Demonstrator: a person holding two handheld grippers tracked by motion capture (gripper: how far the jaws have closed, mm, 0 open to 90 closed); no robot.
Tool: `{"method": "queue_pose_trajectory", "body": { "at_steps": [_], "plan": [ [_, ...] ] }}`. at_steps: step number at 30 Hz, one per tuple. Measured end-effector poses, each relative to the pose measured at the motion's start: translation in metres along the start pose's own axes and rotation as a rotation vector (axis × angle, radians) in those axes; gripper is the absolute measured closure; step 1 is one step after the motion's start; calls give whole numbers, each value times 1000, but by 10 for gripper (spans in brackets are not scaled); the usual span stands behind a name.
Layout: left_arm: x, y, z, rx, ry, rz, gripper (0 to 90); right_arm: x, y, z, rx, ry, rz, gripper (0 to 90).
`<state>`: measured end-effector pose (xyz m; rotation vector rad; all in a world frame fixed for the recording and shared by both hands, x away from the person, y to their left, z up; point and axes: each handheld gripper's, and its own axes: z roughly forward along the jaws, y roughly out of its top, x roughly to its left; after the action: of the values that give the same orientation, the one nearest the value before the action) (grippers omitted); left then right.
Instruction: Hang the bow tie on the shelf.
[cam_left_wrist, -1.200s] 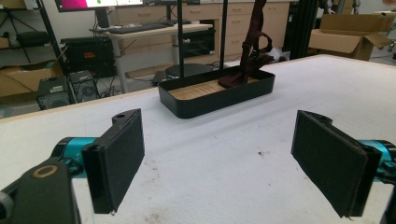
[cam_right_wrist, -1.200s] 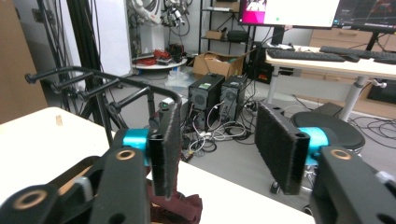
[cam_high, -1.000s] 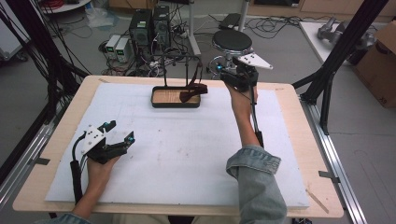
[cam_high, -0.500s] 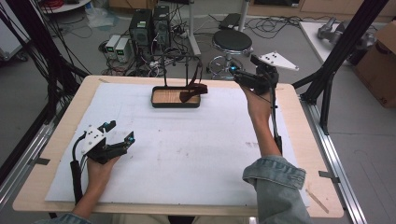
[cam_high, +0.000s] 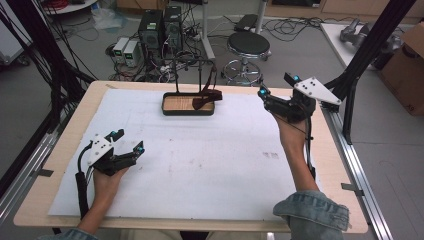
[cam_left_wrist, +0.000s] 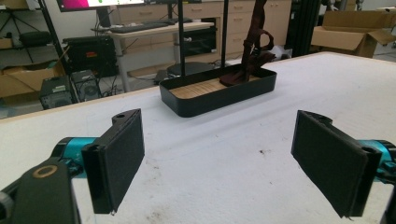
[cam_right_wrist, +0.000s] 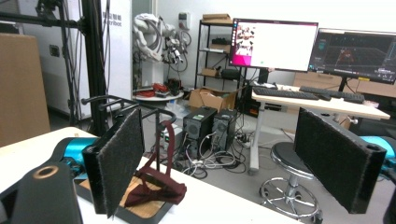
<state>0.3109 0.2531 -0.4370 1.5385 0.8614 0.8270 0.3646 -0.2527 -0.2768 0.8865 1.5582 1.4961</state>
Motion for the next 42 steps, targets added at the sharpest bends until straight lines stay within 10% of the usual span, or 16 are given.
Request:
{"method": "queue_pose_trajectory", "body": {
  "at_steps": [14,27,35,42],
  "plan": [
    [-1,0,0,9,15,10,174,8,-55,-60,-20,-29,35,119],
    [0,0,0,21,32,-9,156,14,-107,-79,32,-50,112,120],
    [-1,0,0,25,30,0,157,19,-144,-88,117,-73,130,117],
    [-1,0,-1,21,18,-1,162,19,-156,-80,336,-18,243,112]
  ]
}}
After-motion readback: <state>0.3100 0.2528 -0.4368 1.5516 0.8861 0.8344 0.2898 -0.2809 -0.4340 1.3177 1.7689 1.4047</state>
